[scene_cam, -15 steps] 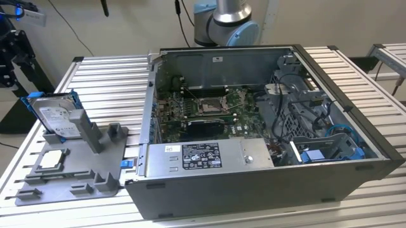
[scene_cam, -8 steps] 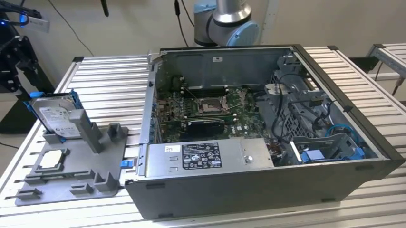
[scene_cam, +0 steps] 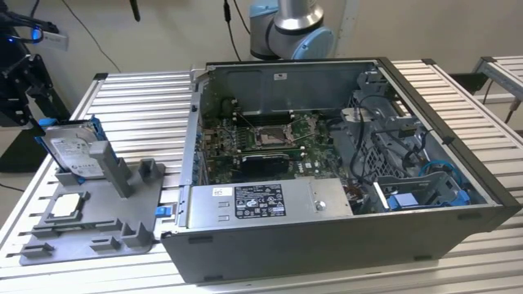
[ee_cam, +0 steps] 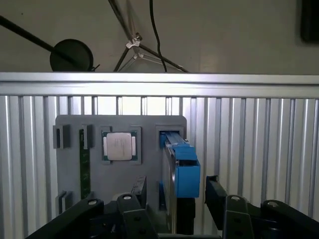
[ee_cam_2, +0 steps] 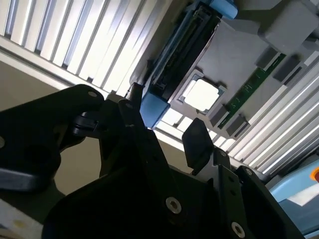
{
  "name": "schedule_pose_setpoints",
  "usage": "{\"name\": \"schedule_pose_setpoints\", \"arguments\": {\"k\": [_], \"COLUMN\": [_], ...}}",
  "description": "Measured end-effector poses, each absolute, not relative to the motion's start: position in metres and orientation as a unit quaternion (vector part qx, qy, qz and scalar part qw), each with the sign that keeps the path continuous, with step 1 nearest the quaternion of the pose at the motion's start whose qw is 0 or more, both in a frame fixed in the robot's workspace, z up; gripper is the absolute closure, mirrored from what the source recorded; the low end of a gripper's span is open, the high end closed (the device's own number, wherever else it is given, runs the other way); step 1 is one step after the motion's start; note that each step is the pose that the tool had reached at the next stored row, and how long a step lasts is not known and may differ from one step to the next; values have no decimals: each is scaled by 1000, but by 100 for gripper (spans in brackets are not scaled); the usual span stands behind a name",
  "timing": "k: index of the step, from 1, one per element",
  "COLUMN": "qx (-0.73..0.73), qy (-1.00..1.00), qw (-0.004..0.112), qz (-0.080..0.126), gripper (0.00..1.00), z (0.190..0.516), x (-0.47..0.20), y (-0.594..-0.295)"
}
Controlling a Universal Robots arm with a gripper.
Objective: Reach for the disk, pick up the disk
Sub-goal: 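Pick up the disk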
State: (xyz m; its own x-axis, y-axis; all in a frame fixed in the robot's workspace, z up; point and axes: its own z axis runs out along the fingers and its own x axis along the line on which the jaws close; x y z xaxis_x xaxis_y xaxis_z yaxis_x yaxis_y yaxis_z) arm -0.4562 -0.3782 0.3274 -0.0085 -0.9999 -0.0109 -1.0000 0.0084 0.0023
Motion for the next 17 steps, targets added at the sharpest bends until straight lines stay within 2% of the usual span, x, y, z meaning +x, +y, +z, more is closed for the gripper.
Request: {"name": "schedule_pose_setpoints", "arguments": {"k": [17], "qx": [-707], "qy": [707], "qw": [4], "qz": [4], "gripper": [0], "z": [299], "x": [-456], "y": [-378]}}
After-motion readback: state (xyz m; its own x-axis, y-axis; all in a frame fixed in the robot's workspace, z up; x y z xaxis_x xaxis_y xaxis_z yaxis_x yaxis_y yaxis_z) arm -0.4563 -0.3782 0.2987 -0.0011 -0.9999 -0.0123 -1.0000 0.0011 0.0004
